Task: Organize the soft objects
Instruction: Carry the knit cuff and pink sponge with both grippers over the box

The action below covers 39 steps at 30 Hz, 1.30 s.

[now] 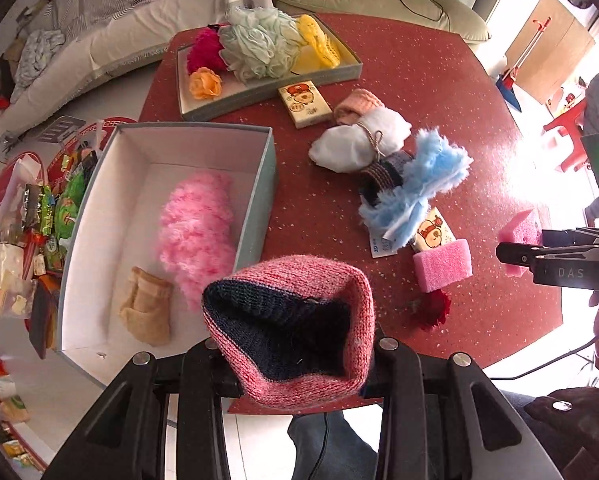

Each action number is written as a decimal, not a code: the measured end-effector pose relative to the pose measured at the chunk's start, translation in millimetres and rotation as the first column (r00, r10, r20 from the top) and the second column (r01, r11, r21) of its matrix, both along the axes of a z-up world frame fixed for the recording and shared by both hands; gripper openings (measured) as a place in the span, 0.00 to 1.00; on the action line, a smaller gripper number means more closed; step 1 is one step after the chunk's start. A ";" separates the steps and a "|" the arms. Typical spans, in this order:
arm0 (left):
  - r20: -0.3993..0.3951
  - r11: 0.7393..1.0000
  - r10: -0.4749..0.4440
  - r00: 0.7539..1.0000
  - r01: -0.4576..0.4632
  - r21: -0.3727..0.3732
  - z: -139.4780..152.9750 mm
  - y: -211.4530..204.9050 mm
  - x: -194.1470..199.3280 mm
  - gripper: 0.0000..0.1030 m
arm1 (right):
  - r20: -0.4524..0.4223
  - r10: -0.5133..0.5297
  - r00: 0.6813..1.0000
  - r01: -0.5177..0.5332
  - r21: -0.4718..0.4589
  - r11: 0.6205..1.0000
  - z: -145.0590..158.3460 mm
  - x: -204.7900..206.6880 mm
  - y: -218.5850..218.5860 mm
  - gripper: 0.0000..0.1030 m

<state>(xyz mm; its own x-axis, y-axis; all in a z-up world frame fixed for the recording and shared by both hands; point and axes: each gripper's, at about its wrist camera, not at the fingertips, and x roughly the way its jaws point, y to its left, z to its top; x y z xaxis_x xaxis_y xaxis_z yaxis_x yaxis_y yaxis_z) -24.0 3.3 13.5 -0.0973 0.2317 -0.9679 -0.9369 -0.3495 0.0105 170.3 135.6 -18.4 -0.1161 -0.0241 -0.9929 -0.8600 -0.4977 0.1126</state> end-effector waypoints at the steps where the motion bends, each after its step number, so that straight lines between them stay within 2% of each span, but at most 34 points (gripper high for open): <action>1: -0.002 1.000 0.005 1.000 -0.005 0.007 2.2 -2.7 -6.2 0.37 | 0.000 0.001 1.000 -0.001 0.013 1.000 1.0 -9.0 -1.0 0.74; 15: 0.022 0.997 0.038 0.999 -0.039 0.072 5.0 -48.7 -76.5 0.37 | 0.011 0.061 0.998 -0.062 0.115 0.991 17.0 -86.0 -44.5 0.74; 26: 0.041 0.990 0.067 0.997 -0.072 0.125 6.3 -65.8 -107.2 0.37 | 0.035 0.101 0.994 -0.105 0.167 0.980 30.9 -121.7 -52.5 0.74; 34: 0.047 0.973 0.161 0.986 -0.166 0.161 6.3 -87.4 -128.2 0.37 | 0.045 0.213 0.976 -0.218 0.200 0.955 42.8 -163.1 -62.7 0.74; 39: 0.063 0.961 0.228 0.972 -0.235 0.148 -2.1 -101.3 -141.4 0.37 | 0.022 0.348 0.937 -0.346 0.185 0.920 46.8 -206.2 -77.2 0.74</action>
